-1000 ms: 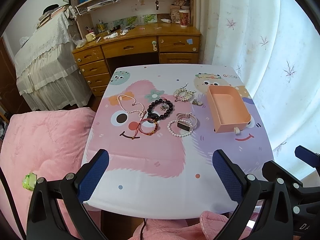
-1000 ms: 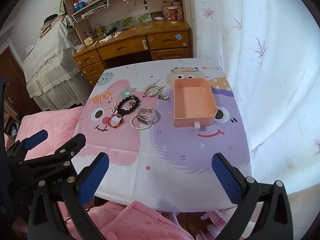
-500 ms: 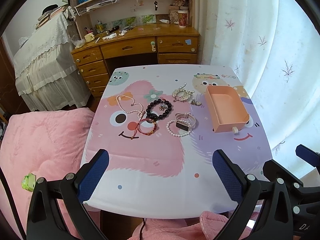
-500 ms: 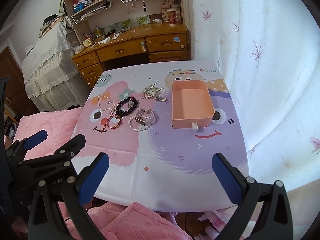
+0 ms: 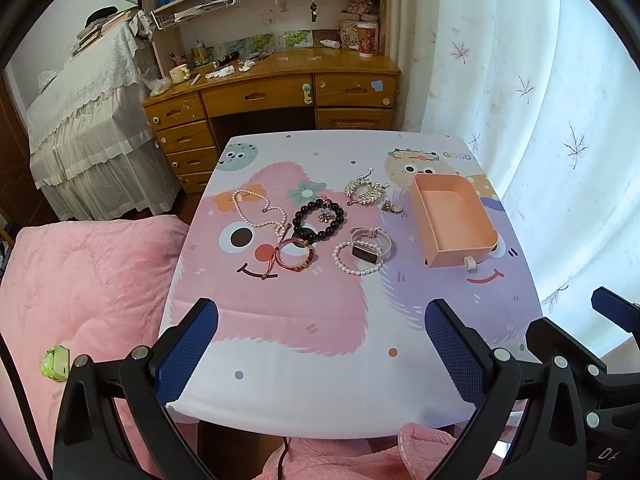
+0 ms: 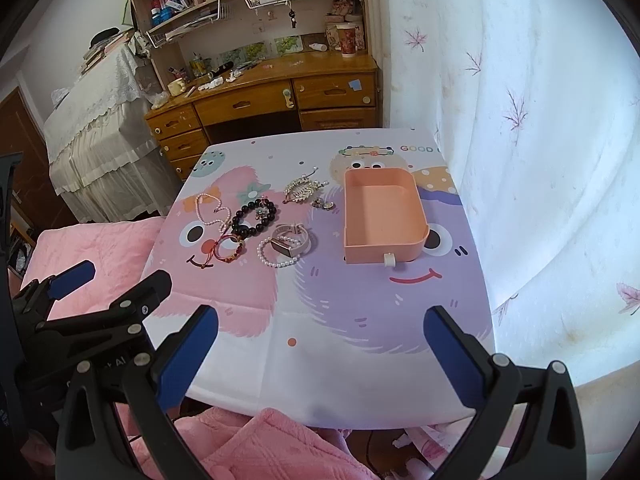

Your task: Organize jewelry

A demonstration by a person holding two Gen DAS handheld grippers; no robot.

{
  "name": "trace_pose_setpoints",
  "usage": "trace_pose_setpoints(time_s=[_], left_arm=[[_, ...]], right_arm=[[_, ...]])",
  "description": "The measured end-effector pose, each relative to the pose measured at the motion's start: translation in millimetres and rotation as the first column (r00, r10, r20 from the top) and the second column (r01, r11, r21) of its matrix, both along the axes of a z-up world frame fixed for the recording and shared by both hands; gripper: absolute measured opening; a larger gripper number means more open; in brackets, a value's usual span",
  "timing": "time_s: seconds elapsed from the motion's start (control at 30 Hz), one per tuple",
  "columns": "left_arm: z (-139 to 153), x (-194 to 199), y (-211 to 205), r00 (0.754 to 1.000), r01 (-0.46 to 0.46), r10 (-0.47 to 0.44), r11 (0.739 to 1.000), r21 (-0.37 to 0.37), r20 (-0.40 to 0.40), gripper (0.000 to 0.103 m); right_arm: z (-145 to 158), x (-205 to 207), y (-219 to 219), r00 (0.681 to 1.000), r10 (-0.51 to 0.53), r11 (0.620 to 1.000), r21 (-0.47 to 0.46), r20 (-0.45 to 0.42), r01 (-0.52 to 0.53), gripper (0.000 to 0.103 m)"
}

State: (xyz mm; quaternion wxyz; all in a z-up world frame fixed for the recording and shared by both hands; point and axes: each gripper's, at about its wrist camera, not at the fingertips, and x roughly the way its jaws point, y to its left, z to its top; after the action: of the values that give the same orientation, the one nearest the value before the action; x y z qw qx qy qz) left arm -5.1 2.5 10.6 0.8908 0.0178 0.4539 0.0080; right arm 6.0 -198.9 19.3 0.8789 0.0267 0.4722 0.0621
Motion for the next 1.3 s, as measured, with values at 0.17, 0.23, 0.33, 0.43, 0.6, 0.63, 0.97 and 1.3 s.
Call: trace_pose_setpoints(time_s=[0.17, 0.23, 0.33, 0.43, 0.6, 0.63, 0.97, 1.3], left_arm=[[-0.1, 0.3, 0.4, 1.0, -0.001, 0.001, 1.0, 0.0, 0.002, 0.102], [-0.2, 0.2, 1.0, 1.0, -0.001, 0.001, 1.0, -0.001, 0.002, 0.102], [-0.2, 0.6, 0.6, 1.0, -0.001, 0.001, 1.0, -0.001, 0.001, 0.102], [-0.3, 0.3, 1.0, 1.0, -0.001, 0.001, 1.0, -0.001, 0.003, 0.102], [-0.8, -0.9, 2.0, 1.0, -0.001, 0.001, 1.0, -0.001, 0.003, 0.102], [-0.8, -0.8, 2.0, 1.0, -0.001, 0.001, 1.0, -0.002, 0.003, 0.102], [-0.1, 2.0, 3.9, 1.0, -0.002, 0.002, 1.0, -0.001, 0.005, 0.102], [2.0, 8.0, 4.3, 1.0, -0.005, 0.005, 1.0, 0.004, 0.009, 0.102]], right_arm=[[0.1, 0.1, 0.2, 1.0, 0.001, 1.0, -0.002, 0.002, -0.001, 0.103], [0.0, -0.1, 0.2, 1.0, 0.001, 1.0, -0.001, 0.002, -0.001, 0.103], [-0.3, -0.7, 0.9, 1.0, 0.001, 1.0, -0.002, 0.002, -0.001, 0.103], [-0.4, -1.0, 1.4, 1.0, 0.0, 1.0, -0.002, 0.002, 0.0, 0.103], [-0.7, -1.3, 1.9, 1.0, 0.0, 1.0, -0.002, 0.002, 0.0, 0.103], [-0.7, -1.4, 2.0, 1.0, 0.001, 1.0, -0.002, 0.002, -0.001, 0.103], [-0.1, -1.3, 2.2, 1.0, 0.001, 1.0, -0.004, 0.005, -0.001, 0.103], [0.4, -1.3, 2.2, 1.0, 0.0, 1.0, -0.005, 0.006, 0.0, 0.103]])
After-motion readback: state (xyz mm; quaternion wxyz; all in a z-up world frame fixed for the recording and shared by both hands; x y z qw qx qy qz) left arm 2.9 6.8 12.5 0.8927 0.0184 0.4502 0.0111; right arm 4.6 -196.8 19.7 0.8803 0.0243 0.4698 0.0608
